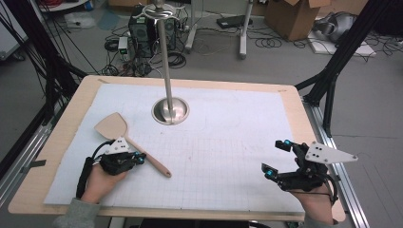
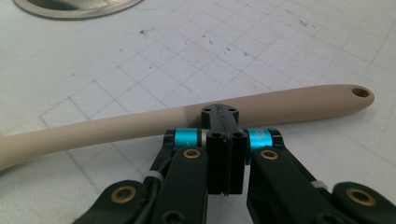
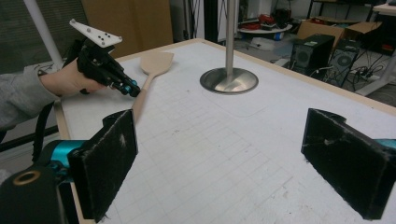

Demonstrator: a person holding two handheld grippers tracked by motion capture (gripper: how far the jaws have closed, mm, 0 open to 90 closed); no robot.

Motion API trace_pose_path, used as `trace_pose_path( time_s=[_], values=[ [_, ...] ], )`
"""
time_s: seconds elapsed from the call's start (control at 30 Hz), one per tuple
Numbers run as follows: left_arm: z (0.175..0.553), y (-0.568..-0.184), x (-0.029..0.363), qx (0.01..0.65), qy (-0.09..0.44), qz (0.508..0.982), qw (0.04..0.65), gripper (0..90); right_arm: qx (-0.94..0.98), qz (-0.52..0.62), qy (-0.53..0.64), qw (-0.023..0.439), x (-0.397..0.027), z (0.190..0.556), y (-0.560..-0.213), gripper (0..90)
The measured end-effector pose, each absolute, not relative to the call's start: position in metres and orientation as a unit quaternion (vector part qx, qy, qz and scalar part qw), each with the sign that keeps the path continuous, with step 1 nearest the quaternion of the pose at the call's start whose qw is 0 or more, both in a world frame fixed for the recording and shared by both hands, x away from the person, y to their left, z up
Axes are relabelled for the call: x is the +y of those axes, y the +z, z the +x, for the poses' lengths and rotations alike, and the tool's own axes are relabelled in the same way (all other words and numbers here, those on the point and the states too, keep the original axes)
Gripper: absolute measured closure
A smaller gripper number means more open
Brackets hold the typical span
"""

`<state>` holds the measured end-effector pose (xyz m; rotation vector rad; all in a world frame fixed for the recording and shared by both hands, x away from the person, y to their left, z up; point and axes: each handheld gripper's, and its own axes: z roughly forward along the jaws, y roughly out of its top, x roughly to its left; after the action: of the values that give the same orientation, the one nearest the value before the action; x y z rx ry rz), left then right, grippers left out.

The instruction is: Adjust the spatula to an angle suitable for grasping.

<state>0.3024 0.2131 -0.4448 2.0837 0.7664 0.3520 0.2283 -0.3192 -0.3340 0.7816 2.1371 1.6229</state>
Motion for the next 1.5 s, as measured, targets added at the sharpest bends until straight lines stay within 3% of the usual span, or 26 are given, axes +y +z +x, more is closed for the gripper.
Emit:
trace_pose_path(
  time_s=[0.27,0.63,0.9,1.5],
  values=[
    [0.301,-0.441,0.215,0.301,0.151,0.834,0.437,89.5,0.753,0.273,0.573,0.175,-0.321,0.228,-0.334,9.6],
    [0.311,-0.421,0.239,0.339,0.188,0.808,0.444,89.5,0.754,0.275,0.572,0.17,-0.32,0.231,-0.336,9.6],
    [0.325,-0.424,0.246,0.37,0.186,0.795,0.444,89.5,0.757,0.272,0.571,0.163,-0.314,0.236,-0.337,9.6],
    [0.357,-0.427,0.236,0.383,0.184,0.814,0.397,89.5,0.761,0.263,0.573,0.155,-0.309,0.242,-0.337,9.6]
  ],
)
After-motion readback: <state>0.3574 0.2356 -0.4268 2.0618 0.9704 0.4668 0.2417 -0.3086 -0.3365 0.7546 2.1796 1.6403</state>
